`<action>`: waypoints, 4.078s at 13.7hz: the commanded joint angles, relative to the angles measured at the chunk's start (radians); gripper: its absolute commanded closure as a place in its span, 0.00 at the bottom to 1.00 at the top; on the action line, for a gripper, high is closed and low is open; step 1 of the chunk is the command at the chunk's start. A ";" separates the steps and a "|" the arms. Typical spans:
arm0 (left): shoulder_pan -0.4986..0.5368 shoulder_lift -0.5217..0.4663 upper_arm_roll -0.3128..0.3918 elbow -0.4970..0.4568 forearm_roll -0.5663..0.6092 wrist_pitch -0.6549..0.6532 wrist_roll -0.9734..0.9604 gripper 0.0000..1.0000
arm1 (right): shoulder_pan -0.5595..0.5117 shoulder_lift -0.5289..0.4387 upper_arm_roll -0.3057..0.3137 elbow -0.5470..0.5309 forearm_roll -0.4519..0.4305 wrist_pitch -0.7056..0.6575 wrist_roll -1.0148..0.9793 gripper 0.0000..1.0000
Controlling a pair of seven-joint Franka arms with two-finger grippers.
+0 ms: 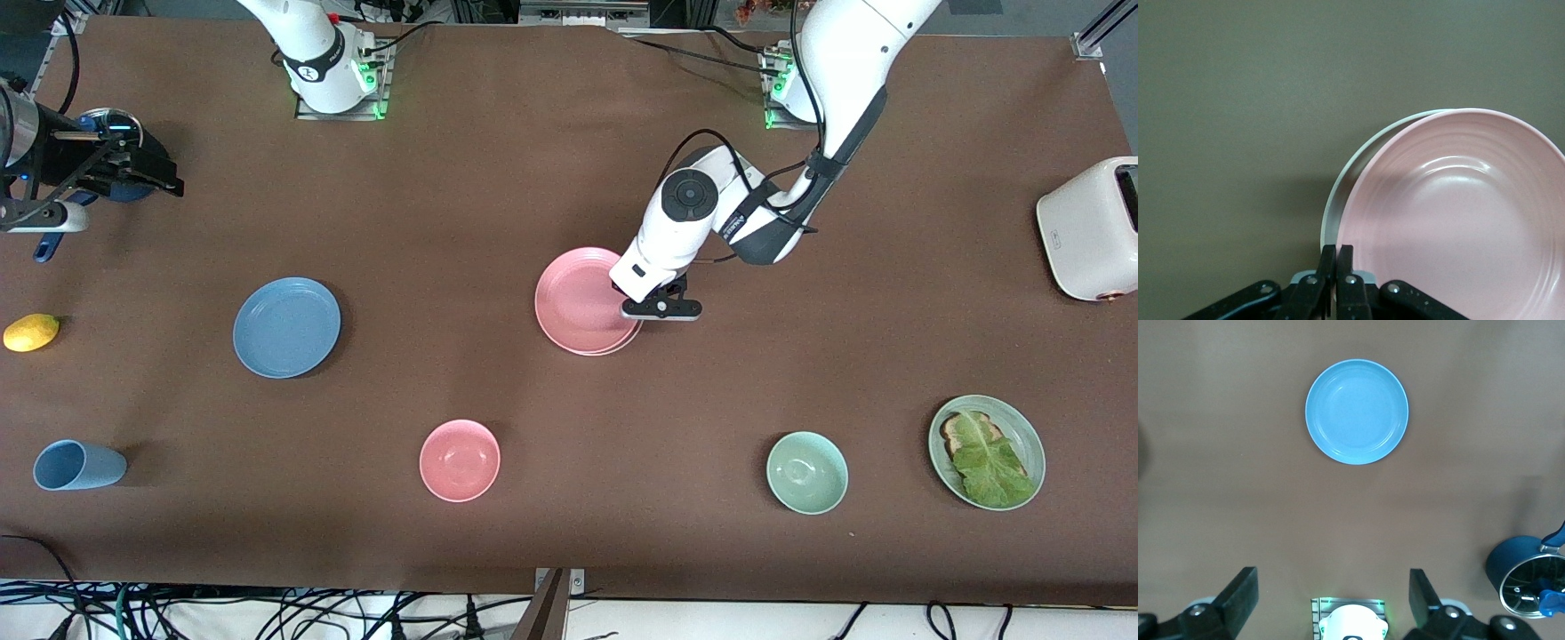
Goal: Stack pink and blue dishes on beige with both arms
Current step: 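Open the left gripper and release the pink plate, then raise the left gripper away while the right gripper reaches the blue plate, then close the right gripper on the blue plate rim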
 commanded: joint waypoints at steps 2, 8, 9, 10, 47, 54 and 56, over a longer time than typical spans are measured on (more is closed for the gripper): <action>-0.007 -0.028 0.011 -0.022 0.033 0.011 -0.023 0.58 | -0.009 -0.003 0.011 0.018 -0.007 -0.025 0.000 0.00; 0.010 -0.065 0.012 -0.012 0.031 -0.016 -0.008 0.30 | -0.008 -0.005 0.017 0.018 -0.005 -0.026 0.006 0.00; 0.017 -0.082 0.012 -0.008 0.030 -0.051 0.001 0.30 | -0.008 -0.005 0.017 0.018 -0.005 -0.025 0.006 0.00; 0.028 -0.100 0.012 -0.006 0.024 -0.079 0.033 0.30 | -0.008 -0.005 0.017 0.018 -0.005 -0.025 0.006 0.00; 0.303 -0.335 0.347 0.408 -0.148 -0.742 0.883 0.30 | -0.152 0.627 -0.115 -0.119 0.340 0.673 -0.524 0.26; 0.301 -0.381 0.347 0.419 -0.156 -0.806 0.865 0.00 | -0.169 0.682 -0.115 -0.101 0.432 0.662 -0.543 0.93; 0.301 -0.386 0.345 0.419 -0.156 -0.806 0.834 0.00 | -0.166 0.678 -0.115 -0.084 0.427 0.655 -0.543 1.00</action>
